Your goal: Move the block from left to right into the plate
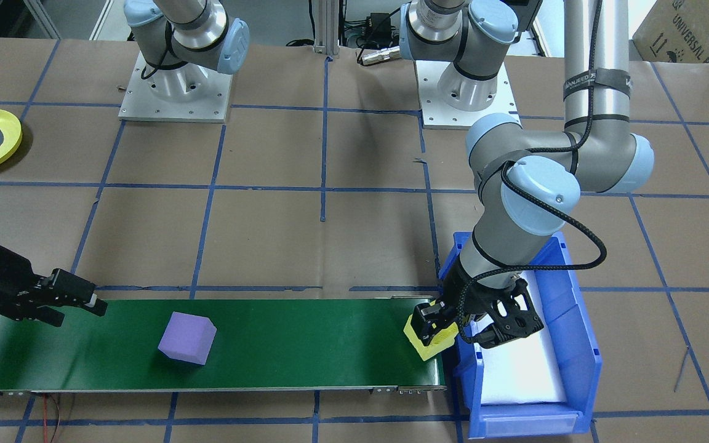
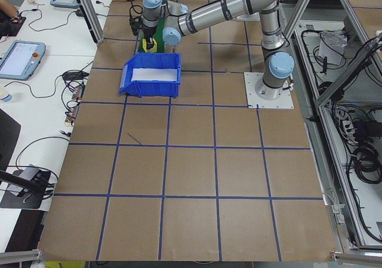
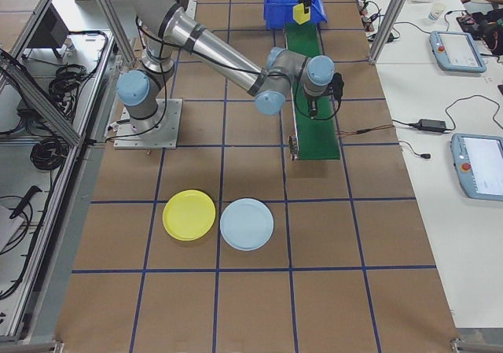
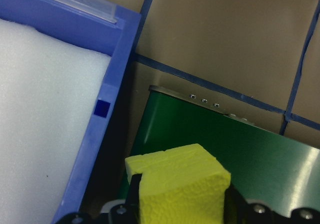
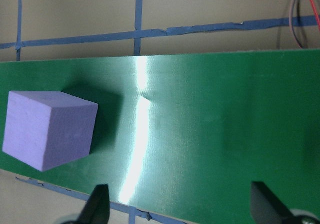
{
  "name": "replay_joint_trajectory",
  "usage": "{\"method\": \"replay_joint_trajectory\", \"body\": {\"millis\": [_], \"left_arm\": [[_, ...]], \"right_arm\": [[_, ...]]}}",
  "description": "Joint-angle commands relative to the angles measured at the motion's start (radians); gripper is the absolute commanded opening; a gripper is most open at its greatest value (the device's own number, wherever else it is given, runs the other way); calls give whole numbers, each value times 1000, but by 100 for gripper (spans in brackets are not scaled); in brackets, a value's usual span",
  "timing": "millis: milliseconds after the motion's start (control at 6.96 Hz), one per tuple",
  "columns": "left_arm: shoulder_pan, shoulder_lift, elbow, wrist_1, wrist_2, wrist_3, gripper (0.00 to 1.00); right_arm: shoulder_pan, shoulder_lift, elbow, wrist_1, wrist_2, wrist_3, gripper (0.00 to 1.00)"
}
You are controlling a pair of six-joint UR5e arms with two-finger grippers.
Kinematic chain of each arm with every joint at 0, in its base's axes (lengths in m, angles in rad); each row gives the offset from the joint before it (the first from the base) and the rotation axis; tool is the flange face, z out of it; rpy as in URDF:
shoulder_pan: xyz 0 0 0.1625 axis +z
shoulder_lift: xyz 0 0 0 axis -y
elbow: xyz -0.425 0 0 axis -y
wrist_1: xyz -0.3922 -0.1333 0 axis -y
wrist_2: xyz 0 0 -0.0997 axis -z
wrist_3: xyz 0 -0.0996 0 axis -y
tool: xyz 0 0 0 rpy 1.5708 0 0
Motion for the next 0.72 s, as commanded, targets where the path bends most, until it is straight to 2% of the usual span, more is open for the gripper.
{"method": "replay_joint_trajectory", "body": {"millis": [0,144,288,575], "left_arm": [[0,-9,4,10,0,60,35],[0,-11,7,10,2,112,97],[0,-11,13,7,-1,113,100],[0,6,19,7,-3,122,100]], "right_arm": [[-1,-1,2,0,0,0,100],[-1,-1,2,0,0,0,100],[-1,-1,2,0,0,0,100],[-1,-1,-4,-1,-4,2,100]]}}
